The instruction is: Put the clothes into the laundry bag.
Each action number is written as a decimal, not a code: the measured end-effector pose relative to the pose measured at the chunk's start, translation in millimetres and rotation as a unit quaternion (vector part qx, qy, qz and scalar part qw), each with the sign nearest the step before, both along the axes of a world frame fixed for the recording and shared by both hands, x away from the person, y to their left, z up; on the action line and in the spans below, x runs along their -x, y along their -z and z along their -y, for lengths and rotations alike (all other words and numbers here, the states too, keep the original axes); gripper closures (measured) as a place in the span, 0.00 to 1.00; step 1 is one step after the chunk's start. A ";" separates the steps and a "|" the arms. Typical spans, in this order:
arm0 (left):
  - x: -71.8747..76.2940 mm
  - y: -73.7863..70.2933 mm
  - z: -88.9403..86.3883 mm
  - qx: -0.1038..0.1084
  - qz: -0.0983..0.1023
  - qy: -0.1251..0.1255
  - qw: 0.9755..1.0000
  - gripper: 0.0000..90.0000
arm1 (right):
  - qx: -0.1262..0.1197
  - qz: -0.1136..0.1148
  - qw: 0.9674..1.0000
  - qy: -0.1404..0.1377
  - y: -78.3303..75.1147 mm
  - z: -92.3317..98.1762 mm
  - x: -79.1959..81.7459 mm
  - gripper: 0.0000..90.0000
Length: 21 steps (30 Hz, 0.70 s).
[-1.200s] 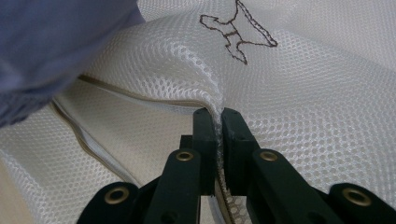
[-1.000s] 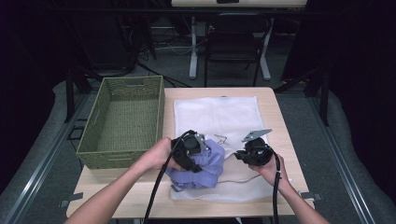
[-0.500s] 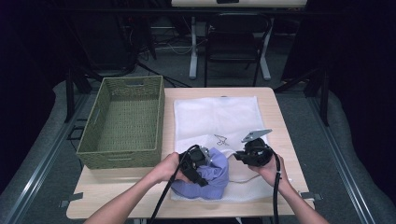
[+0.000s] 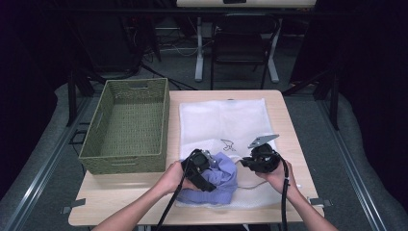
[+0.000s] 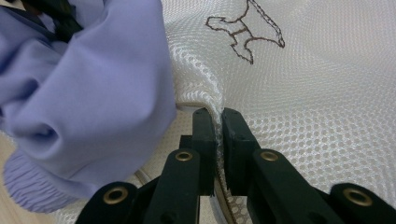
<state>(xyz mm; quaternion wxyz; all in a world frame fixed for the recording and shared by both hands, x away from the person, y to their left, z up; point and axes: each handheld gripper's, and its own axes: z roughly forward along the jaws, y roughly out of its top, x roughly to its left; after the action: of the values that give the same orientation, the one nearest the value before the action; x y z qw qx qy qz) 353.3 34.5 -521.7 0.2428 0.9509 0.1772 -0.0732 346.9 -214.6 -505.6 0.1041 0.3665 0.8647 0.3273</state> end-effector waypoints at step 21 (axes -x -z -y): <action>10.8 1.1 24.1 0.019 0.049 0.010 0.999 0.89 | -0.008 -0.002 1.000 -0.002 -5.1 -6.0 -1.8 0.95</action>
<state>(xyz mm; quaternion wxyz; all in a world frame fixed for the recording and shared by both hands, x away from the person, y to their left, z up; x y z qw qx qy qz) 342.4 10.4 -522.8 0.2687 0.9502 0.1546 -0.0325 348.7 -208.6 -500.5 0.0986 0.3660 0.8630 0.3340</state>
